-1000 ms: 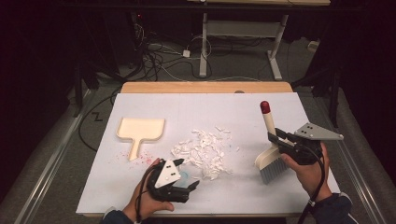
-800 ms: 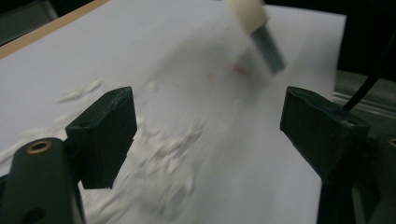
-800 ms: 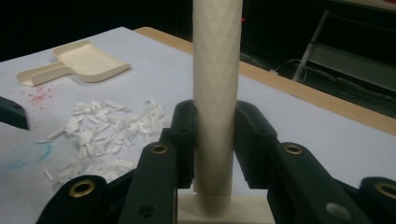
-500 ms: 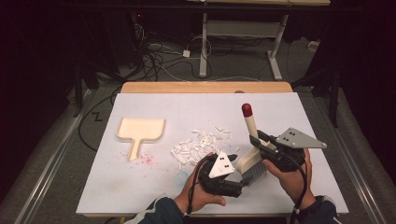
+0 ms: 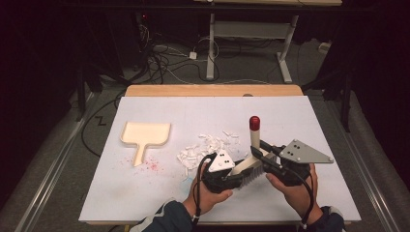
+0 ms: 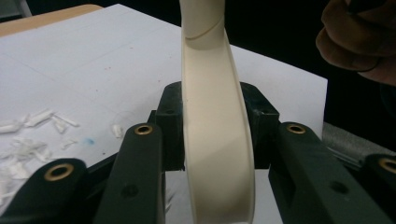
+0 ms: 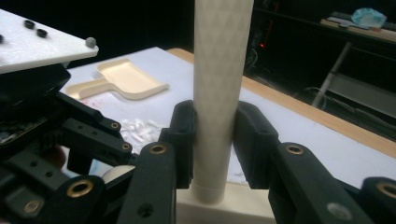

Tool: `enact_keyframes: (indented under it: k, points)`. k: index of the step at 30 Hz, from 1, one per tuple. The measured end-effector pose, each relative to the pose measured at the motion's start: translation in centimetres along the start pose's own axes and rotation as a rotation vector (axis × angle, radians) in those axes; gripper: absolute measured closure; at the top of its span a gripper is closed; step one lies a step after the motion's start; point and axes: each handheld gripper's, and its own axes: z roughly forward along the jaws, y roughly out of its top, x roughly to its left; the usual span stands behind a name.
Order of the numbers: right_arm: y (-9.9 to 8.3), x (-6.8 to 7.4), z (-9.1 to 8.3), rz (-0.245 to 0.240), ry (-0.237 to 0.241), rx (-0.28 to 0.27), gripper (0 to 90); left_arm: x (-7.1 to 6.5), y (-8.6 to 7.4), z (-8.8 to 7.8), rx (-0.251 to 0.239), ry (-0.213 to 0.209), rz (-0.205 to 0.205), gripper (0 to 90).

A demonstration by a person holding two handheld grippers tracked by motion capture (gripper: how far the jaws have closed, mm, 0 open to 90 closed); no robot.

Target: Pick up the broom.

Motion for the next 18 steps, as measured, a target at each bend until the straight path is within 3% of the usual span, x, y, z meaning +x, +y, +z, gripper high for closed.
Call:
enact_keyframes:
  k: [8,10,12,13,16,17,18]
  points:
    - [0.0,0.0,-0.8,-0.060,0.076,-0.022,61.3,0.5,-0.1,-1.7,0.044,-0.041,0.079,64.9]
    - [-0.1,-0.6,-1.2,-0.104,0.159,-0.029,51.8,0.9,-0.4,-2.4,0.070,-0.050,0.102,64.9]
    - [-0.3,-1.0,-1.5,-0.149,0.212,0.002,45.7,1.1,-0.5,-3.0,0.081,-0.059,0.111,64.8]
    - [-0.5,-1.3,-1.7,-0.160,0.212,0.001,45.4,1.1,-0.5,-3.0,0.081,-0.059,0.111,64.8]
    - [-1.1,-2.3,-1.6,-0.177,0.272,0.046,39.9,1.3,-0.8,-4.2,0.100,-0.072,0.134,64.8]
    - [-1.1,-2.3,-1.6,-0.177,0.272,0.046,39.9,1.3,-0.8,-4.2,0.100,-0.072,0.134,64.9]
    - [-1.6,-2.7,-1.3,-0.181,0.307,0.085,38.6,1.2,-1.0,-4.6,0.111,-0.090,0.151,64.8]
